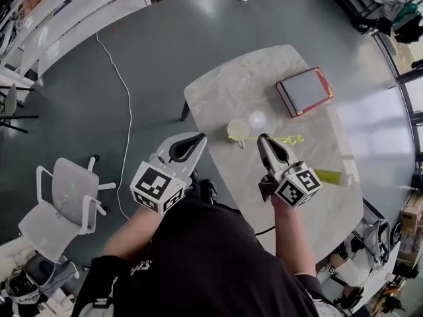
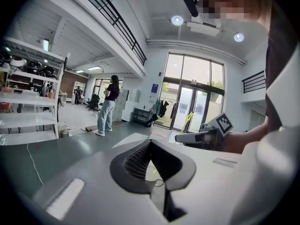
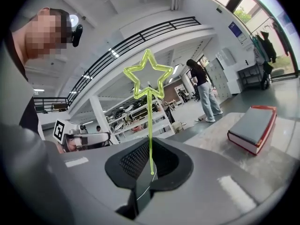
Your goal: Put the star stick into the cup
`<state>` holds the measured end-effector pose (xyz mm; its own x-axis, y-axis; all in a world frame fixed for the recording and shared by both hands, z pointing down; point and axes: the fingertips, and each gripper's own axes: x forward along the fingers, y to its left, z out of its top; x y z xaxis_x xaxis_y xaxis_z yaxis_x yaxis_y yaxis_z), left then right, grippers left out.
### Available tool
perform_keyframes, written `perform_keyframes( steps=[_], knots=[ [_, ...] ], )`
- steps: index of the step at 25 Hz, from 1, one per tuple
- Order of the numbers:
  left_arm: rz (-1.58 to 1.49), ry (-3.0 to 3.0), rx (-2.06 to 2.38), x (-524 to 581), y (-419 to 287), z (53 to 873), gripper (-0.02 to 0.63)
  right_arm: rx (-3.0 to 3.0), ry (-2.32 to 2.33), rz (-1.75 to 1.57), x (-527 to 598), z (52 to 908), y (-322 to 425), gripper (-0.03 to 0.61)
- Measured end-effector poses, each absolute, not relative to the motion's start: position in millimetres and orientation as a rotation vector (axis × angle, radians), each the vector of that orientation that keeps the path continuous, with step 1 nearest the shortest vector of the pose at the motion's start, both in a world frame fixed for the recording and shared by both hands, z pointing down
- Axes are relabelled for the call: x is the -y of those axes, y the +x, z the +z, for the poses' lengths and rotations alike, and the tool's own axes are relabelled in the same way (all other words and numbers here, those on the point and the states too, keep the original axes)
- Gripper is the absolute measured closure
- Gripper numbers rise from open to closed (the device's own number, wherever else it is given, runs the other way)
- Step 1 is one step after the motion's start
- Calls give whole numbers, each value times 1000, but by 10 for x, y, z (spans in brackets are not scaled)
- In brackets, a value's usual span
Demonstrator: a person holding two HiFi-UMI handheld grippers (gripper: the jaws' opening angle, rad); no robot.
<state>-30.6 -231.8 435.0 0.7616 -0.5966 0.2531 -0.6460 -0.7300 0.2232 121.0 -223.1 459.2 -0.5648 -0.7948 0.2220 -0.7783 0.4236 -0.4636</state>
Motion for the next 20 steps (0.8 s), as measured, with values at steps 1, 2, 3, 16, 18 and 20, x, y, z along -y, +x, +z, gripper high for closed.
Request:
perform_keyframes(
  steps=[1, 2, 3, 16, 18, 20],
  knots=[
    [240, 2661, 947, 2356, -283, 4383, 612, -2615, -1463, -834, 2260, 4629, 1224, 548],
    [244, 2659, 932, 2391, -258, 4419, 612, -2608, -1475, -841, 2287, 4665, 1236, 549],
    [248, 2656, 917, 2421, -231, 4458, 612, -2601, -1486, -848, 2311, 4700, 1248, 549],
    [321, 2639, 747, 2647, 163, 4962, 612, -2560, -1611, -910, 2527, 5252, 1369, 549],
    [321, 2630, 738, 2662, 213, 5019, 612, -2563, -1609, -924, 2549, 5319, 1350, 549],
    [322, 2619, 730, 2670, 267, 5093, 612, -2570, -1605, -937, 2577, 5381, 1330, 549]
  ],
)
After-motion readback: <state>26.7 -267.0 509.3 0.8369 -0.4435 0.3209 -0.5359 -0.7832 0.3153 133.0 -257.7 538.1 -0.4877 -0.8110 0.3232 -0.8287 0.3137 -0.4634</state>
